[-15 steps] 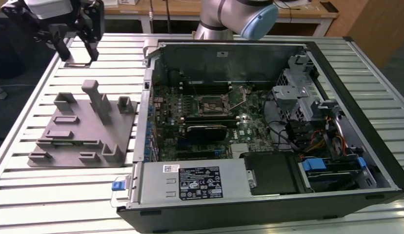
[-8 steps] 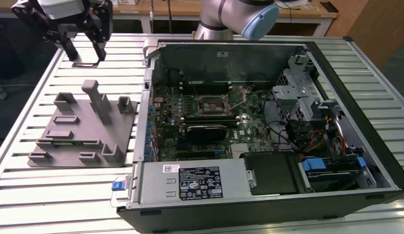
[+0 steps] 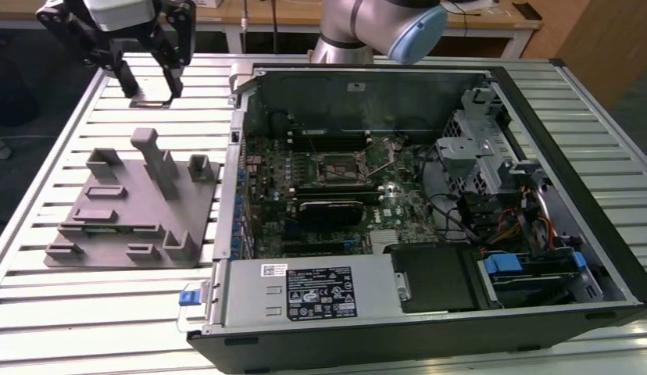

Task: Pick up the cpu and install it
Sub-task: 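Pick up the cpu and move it towards the insertion slot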

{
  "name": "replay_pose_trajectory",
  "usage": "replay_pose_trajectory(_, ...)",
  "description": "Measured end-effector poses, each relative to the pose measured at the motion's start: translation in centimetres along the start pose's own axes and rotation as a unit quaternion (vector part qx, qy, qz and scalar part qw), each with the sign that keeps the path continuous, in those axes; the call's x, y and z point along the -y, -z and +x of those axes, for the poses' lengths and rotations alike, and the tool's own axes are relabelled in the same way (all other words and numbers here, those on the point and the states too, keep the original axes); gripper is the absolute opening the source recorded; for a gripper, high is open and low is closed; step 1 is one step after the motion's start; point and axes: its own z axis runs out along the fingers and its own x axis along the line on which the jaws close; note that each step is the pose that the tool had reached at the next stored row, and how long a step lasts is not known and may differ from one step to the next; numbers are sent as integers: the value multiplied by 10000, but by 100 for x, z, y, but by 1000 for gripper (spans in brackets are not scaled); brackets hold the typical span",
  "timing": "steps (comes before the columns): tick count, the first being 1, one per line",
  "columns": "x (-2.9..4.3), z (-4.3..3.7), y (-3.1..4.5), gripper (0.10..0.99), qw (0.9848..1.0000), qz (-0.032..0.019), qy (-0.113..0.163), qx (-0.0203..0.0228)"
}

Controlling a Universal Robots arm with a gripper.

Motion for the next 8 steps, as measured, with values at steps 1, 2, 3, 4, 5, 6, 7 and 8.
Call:
replay_pose_trajectory(1, -1, -21, -1, 541, 10000, 0, 0, 0)
replay_pose_trajectory(2, -1, -43, -1, 541, 10000, 0, 0, 0)
replay_pose_trajectory(3, -2, -66, -2, 541, 10000, 0, 0, 0)
replay_pose_trajectory(4, -3, -91, -3, 541, 10000, 0, 0, 0)
replay_pose_trajectory(5, -4, -116, -4, 541, 10000, 0, 0, 0)
replay_pose_trajectory(6, -5, -141, -5, 541, 10000, 0, 0, 0)
replay_pose_trajectory(7, -6, -166, -6, 541, 10000, 0, 0, 0)
replay_pose_trajectory(8, -7, -190, -7, 541, 10000, 0, 0, 0)
